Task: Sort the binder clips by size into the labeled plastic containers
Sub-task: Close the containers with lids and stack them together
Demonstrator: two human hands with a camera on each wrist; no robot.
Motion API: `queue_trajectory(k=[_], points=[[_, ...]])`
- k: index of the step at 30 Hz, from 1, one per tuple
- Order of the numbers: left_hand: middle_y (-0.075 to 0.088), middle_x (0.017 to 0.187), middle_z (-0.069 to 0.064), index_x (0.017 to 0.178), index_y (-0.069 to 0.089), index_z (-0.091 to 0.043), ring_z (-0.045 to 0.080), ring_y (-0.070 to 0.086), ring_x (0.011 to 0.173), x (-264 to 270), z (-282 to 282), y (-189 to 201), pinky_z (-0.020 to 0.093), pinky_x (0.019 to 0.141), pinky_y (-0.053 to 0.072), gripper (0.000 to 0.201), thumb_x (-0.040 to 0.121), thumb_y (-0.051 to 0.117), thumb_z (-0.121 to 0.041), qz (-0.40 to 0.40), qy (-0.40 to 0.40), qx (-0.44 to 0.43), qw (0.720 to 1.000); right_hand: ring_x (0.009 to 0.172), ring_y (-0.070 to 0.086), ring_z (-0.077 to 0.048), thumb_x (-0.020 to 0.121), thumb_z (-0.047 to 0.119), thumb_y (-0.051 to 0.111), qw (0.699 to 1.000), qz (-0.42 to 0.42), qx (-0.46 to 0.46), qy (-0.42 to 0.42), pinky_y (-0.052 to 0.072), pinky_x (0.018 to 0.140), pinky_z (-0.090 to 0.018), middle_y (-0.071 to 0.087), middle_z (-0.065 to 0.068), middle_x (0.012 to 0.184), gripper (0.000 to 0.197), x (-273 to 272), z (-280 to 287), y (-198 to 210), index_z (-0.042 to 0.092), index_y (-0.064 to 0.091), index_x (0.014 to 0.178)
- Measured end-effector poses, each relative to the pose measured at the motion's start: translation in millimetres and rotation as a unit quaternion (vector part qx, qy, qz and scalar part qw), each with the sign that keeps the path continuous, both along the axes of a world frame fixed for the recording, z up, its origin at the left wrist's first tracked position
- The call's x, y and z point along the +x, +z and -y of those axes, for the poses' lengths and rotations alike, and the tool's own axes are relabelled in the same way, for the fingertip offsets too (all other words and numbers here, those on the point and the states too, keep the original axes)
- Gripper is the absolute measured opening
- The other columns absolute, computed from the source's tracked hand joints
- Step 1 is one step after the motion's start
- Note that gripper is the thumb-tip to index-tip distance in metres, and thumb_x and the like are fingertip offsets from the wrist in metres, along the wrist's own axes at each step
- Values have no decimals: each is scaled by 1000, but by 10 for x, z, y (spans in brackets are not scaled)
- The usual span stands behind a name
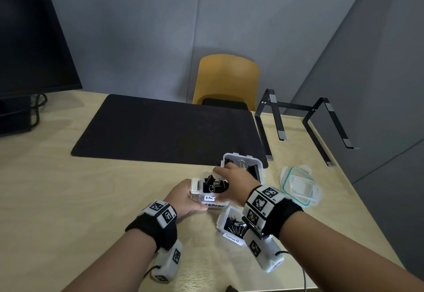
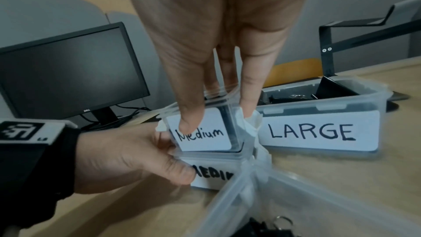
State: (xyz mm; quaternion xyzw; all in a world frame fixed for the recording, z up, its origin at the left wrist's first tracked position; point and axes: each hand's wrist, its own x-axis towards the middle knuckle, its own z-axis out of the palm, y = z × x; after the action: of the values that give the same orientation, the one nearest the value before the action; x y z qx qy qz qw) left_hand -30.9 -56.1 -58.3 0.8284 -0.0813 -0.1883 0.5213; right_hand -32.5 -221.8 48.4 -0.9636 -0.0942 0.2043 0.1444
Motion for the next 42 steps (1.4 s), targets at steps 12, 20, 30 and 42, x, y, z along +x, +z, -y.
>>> queue_trajectory(k=[12, 20, 30, 42], points=[[58, 85, -11, 110, 54, -24, 7, 54, 77, -87, -79, 153, 23, 74, 45, 45, 73, 74, -9, -20, 20, 29, 999, 120, 48, -21, 73, 25, 78, 1000, -2, -4, 0, 43, 95, -29, 43, 0, 132, 80, 14, -4, 10, 23, 37, 142], [70, 79, 2, 84, 69, -14, 20, 62, 75, -63, -95, 183, 32, 70, 47, 24, 65, 64, 0, -43, 61, -44, 996, 119, 48, -22, 73, 25, 78, 1000, 5, -3, 1, 44, 96, -31, 44, -1, 130, 79, 9, -5, 3, 21, 39, 141], [62, 90, 12, 88, 54, -4, 25, 65, 88, 18, -9, 369, 33, 84, 56, 29, 85, 64, -31, -101, 115, -85, 985, 118, 49, -21, 72, 26, 78, 1000, 9, -4, 8, 43, 94, -29, 44, -1, 130, 79, 17, 4, -22, 21, 38, 141], [36, 138, -6, 138, 41, -29, 11, 34, 130, 113, 195, 627, 31, 110, 31, 68, 78, 70, -46, 112, -60, 111, 986, 83, 64, -26, 86, 40, 59, 985, 32, 66, -153, 51, 77, -32, 66, -14, 83, 43, 50, 336, -33, -3, 66, 91]])
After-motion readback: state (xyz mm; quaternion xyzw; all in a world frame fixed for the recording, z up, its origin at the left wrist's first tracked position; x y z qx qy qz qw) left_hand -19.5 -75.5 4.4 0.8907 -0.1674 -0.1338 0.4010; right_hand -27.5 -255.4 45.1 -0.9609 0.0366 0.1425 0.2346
